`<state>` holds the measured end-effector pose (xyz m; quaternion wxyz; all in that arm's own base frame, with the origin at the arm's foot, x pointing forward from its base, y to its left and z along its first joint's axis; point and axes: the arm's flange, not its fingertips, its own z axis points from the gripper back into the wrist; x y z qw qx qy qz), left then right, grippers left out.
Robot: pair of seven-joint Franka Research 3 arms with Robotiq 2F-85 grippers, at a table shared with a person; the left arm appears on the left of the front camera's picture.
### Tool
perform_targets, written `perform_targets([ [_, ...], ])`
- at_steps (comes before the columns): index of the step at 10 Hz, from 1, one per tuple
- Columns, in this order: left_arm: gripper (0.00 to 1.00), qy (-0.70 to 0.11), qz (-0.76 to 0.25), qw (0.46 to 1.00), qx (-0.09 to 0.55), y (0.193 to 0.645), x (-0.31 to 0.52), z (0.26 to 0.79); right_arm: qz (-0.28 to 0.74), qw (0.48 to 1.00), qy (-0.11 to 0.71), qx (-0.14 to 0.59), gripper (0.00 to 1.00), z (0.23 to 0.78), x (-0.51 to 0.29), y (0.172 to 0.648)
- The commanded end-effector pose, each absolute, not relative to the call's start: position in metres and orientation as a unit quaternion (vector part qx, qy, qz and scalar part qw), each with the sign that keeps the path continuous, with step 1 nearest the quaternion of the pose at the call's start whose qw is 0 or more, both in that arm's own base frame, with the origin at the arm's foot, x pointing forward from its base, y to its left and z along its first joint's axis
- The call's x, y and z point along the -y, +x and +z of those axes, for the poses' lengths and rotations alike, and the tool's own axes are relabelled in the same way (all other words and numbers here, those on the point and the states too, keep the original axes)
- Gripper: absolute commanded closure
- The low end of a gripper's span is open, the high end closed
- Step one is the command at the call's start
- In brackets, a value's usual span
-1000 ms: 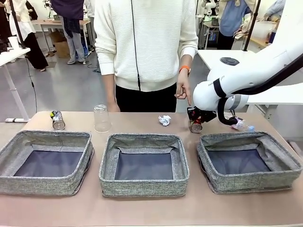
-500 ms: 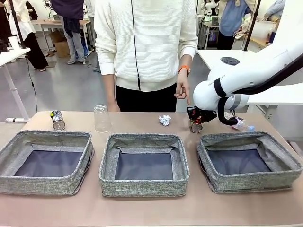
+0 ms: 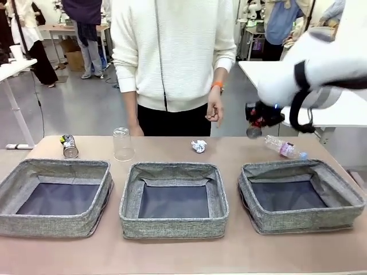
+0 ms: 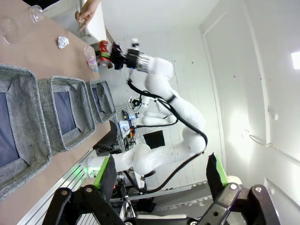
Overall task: Sort the waste into the appropriate baskets.
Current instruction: Pick up the waste item pointed out by the person.
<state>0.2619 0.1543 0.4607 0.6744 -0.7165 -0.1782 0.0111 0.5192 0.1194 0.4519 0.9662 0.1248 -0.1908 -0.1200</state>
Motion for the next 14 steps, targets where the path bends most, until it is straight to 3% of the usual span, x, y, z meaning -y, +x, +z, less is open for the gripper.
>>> perform_targets([
  [1, 0.00, -0.722, 0.004, 0.666, 0.187, 0.261, -0.152, 0.463, -0.018, 0.969, 0.229, 0.093, 0.86, 0.506, -0.162, 0.404],
  [2, 0.00, -0.722, 0.004, 0.666, 0.187, 0.261, -0.152, 0.463, 0.060, 0.976, 0.211, -0.018, 0.86, 0.505, -0.189, 0.368],
  [4, 0.00, -0.722, 0.004, 0.666, 0.187, 0.261, -0.152, 0.463, 0.067, 0.987, 0.149, 0.006, 0.86, 0.498, -0.207, 0.338],
  [5, 0.00, -0.722, 0.004, 0.666, 0.187, 0.261, -0.152, 0.463, 0.072, 0.984, 0.161, 0.013, 0.86, 0.497, -0.197, 0.344],
  [6, 0.00, -0.722, 0.004, 0.666, 0.187, 0.261, -0.152, 0.463, 0.057, 0.980, 0.190, 0.005, 0.86, 0.505, -0.220, 0.320],
  [9, 0.00, -0.722, 0.004, 0.666, 0.187, 0.261, -0.152, 0.463, 0.057, 0.980, 0.190, 0.005, 0.86, 0.505, -0.220, 0.320],
  [10, 0.00, -0.722, 0.004, 0.666, 0.187, 0.261, -0.152, 0.463, 0.062, 0.982, 0.179, -0.006, 0.74, 0.501, -0.217, 0.318],
  [11, 0.00, -0.722, 0.004, 0.666, 0.187, 0.261, -0.152, 0.463, 0.040, 0.981, 0.179, -0.057, 0.74, 0.479, -0.230, 0.338],
  [12, 0.00, -0.722, 0.004, 0.666, 0.187, 0.261, -0.152, 0.463, -0.011, 0.995, 0.074, -0.059, 0.74, 0.487, -0.277, 0.368],
  [14, 0.00, -0.722, 0.004, 0.666, 0.187, 0.261, -0.152, 0.463, -0.004, 0.999, 0.003, -0.037, 0.74, 0.534, -0.353, 0.388],
])
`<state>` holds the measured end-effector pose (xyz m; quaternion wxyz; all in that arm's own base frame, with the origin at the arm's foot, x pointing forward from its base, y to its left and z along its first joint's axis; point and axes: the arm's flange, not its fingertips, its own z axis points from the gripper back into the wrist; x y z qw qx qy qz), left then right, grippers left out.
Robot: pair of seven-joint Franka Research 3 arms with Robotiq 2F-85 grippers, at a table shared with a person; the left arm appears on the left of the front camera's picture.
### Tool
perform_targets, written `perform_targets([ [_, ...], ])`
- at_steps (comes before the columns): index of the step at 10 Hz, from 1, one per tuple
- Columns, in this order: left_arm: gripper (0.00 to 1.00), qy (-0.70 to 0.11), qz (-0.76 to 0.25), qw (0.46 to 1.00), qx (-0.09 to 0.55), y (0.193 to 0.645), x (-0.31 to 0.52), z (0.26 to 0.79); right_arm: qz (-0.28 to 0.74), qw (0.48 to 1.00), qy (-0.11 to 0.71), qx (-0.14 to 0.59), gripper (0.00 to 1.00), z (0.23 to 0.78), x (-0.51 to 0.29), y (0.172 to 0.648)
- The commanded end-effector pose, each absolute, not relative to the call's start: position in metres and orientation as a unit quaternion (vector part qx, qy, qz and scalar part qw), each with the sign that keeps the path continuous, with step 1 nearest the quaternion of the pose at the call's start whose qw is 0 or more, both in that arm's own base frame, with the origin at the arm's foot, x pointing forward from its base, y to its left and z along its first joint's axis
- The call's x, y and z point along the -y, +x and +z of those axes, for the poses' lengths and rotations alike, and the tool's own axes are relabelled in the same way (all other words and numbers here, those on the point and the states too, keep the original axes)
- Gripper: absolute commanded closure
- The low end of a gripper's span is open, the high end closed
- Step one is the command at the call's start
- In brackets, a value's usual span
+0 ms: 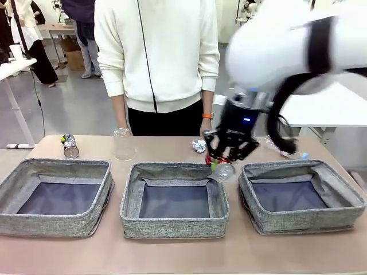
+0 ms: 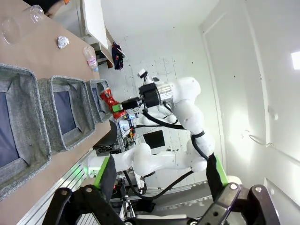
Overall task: Sort the waste into the appropriate baskets.
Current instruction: Pick up the waste item pointed out by the person.
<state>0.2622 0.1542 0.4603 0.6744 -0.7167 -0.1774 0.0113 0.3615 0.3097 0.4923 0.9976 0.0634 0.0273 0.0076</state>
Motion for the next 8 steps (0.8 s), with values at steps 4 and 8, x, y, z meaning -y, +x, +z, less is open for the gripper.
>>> perform_targets([
  [4, 0.00, -0.722, 0.004, 0.666, 0.187, 0.261, -0.152, 0.463, -0.049, 0.996, -0.036, -0.061, 0.74, 0.625, -0.449, 0.377],
  [8, 0.00, -0.722, 0.004, 0.666, 0.187, 0.261, -0.152, 0.463, -0.071, 0.993, -0.092, 0.017, 0.74, 0.697, -0.456, 0.344],
])
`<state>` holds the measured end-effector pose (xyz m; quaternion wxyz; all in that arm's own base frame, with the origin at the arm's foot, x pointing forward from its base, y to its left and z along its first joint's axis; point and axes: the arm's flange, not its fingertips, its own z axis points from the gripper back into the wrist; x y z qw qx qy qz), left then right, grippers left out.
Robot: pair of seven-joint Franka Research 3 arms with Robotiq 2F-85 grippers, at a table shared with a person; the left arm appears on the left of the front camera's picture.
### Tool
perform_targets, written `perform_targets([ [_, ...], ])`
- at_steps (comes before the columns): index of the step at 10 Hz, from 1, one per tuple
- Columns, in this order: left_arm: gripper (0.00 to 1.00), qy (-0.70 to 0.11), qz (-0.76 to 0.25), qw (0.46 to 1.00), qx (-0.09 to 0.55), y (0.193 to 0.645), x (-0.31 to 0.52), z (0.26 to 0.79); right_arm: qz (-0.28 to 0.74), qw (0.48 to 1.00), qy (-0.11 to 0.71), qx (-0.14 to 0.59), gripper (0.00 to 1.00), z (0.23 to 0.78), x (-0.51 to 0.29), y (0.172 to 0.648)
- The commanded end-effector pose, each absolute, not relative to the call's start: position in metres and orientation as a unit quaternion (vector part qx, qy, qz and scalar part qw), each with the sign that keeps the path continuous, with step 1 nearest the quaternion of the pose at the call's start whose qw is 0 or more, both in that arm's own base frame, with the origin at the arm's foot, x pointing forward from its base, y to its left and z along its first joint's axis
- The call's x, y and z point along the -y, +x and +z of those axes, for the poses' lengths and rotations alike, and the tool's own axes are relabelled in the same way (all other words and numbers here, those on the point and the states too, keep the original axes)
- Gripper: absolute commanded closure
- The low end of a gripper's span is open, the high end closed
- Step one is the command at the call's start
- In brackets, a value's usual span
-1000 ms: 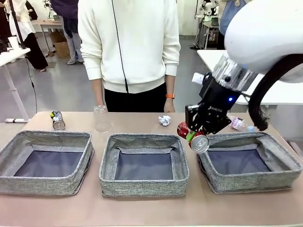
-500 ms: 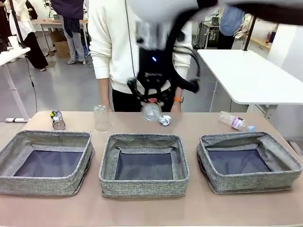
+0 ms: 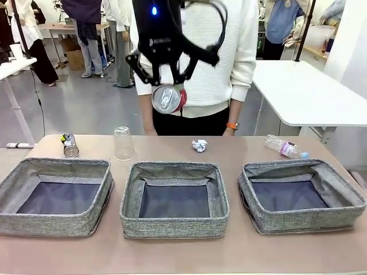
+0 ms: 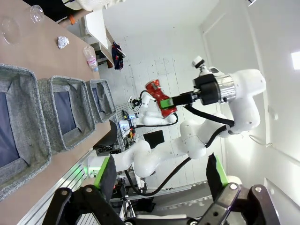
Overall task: Sort the waste into the appropriate baskets.
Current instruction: Pick up the waste item pointed out by the person.
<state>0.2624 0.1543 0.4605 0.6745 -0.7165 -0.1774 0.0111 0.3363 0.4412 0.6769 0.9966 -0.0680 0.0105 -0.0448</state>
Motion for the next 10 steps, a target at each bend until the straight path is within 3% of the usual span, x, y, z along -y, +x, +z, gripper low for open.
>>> perform_targets([
  [1, 0.00, -0.722, 0.004, 0.666, 0.187, 0.261, -0.152, 0.463, -0.088, 0.991, -0.098, 0.034, 0.74, 0.709, -0.454, 0.340],
  [9, 0.00, -0.722, 0.004, 0.666, 0.187, 0.261, -0.152, 0.463, -0.083, 0.990, -0.045, 0.104, 0.74, 0.738, -0.446, 0.334],
  [10, 0.00, -0.722, 0.004, 0.666, 0.187, 0.261, -0.152, 0.463, -0.081, 0.992, -0.058, 0.074, 0.74, 0.731, -0.438, 0.331],
])
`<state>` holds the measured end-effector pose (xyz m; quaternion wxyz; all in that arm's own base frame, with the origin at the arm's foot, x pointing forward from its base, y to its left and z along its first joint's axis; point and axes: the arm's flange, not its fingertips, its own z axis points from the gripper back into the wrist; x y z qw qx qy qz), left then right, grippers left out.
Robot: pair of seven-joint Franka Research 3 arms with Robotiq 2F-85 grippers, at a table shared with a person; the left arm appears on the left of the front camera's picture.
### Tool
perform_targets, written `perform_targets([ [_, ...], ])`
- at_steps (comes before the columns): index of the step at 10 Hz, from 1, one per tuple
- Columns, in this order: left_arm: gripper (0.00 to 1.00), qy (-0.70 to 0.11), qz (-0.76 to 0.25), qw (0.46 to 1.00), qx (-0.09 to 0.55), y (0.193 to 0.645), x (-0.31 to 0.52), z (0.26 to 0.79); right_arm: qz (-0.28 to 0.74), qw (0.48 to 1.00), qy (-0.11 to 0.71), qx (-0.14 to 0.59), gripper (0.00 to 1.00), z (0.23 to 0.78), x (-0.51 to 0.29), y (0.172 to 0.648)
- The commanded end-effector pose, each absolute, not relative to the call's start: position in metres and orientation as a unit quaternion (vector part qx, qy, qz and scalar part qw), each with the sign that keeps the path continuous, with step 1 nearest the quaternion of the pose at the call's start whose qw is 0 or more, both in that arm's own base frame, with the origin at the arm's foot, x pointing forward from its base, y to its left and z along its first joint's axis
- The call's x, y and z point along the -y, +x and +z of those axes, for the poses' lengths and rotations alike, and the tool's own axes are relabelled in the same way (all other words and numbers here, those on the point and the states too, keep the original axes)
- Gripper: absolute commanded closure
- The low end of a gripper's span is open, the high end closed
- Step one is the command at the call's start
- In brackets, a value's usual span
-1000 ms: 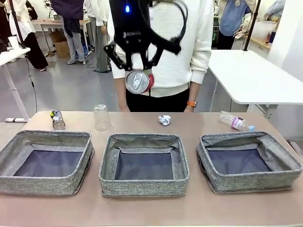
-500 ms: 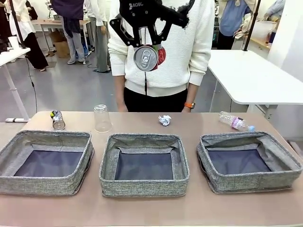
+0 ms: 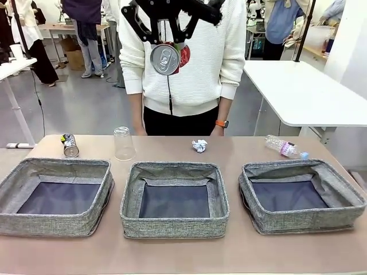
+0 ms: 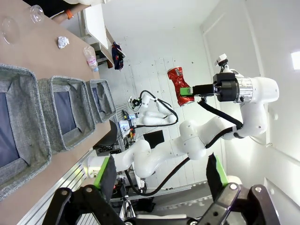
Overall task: Sort the waste into the appropriate baskets.
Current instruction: Pick up the waste item pointed out by the person, then place the picked waste into the Fabric basket indicated by the person.
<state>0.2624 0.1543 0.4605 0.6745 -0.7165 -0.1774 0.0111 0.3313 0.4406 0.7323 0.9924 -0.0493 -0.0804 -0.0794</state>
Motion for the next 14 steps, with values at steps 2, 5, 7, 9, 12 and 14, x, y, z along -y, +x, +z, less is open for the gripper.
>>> perform_targets([
  [2, 0.00, -0.722, 0.004, 0.666, 0.187, 0.2613, -0.1520, 0.4629, -0.081, 0.992, -0.058, 0.074, 0.74, 0.7309, -0.4378, 0.3306],
  [5, 0.00, -0.722, 0.004, 0.666, 0.187, 0.2613, -0.1520, 0.4629, -0.081, 0.992, -0.058, 0.074, 0.74, 0.7309, -0.4378, 0.3306],
  [7, 0.00, -0.722, 0.004, 0.666, 0.187, 0.2613, -0.1520, 0.4629, -0.081, 0.992, -0.058, 0.074, 0.74, 0.7309, -0.4378, 0.3306],
  [9, 0.00, -0.722, 0.004, 0.666, 0.187, 0.2613, -0.1520, 0.4629, -0.081, 0.992, -0.058, 0.074, 0.74, 0.7309, -0.4378, 0.3306],
  [12, 0.00, -0.722, 0.004, 0.666, 0.187, 0.2613, -0.1520, 0.4629, -0.081, 0.992, -0.058, 0.074, 0.74, 0.7309, -0.4378, 0.3306],
  [14, 0.00, -0.722, 0.004, 0.666, 0.187, 0.2613, -0.1520, 0.4629, -0.081, 0.992, -0.058, 0.074, 0.74, 0.7309, -0.4378, 0.3306],
])
